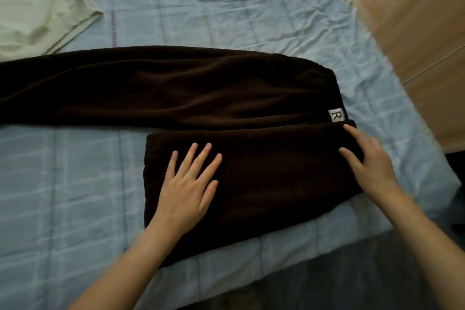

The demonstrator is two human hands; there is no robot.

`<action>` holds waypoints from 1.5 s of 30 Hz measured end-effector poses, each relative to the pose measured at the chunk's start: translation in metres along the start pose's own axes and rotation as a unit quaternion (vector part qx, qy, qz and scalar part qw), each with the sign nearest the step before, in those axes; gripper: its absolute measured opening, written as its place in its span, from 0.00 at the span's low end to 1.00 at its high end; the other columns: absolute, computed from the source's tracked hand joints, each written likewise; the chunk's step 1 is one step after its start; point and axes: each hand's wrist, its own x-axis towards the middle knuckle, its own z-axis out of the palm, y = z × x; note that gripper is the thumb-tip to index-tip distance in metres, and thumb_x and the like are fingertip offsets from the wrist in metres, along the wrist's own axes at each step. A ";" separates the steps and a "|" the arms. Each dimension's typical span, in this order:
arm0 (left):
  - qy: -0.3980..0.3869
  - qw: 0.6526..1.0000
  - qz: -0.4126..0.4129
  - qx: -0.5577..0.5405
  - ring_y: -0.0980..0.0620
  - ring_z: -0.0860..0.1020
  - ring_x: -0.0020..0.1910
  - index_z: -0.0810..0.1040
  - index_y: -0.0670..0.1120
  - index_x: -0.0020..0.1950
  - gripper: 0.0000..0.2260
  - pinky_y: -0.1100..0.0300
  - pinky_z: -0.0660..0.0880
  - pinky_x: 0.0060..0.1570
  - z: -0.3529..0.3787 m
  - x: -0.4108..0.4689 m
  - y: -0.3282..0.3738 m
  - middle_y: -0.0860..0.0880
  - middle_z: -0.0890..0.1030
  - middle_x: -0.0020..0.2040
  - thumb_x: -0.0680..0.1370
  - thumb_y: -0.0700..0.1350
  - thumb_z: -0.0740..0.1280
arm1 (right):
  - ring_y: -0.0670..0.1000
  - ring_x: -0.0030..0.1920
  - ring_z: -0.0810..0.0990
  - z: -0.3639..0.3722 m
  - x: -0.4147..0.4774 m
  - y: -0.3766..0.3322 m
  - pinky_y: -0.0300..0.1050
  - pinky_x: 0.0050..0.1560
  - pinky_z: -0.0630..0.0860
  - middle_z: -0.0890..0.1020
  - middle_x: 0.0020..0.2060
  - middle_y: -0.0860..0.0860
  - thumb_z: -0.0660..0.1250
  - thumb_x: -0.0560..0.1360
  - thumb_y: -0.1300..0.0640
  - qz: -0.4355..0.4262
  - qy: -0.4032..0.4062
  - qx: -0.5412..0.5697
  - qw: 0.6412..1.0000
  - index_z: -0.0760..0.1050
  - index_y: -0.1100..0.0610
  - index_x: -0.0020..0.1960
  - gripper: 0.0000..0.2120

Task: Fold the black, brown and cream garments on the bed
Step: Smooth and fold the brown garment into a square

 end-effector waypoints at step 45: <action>0.242 0.944 -0.210 -0.076 0.37 0.75 0.63 0.76 0.40 0.67 0.28 0.40 0.71 0.63 -0.106 -0.069 -0.354 0.37 0.75 0.65 0.66 0.36 0.74 | 0.59 0.76 0.63 0.199 -0.014 -0.455 0.64 0.73 0.61 0.68 0.74 0.56 0.73 0.73 0.62 -0.267 -0.059 0.026 0.961 0.66 0.55 0.76 0.33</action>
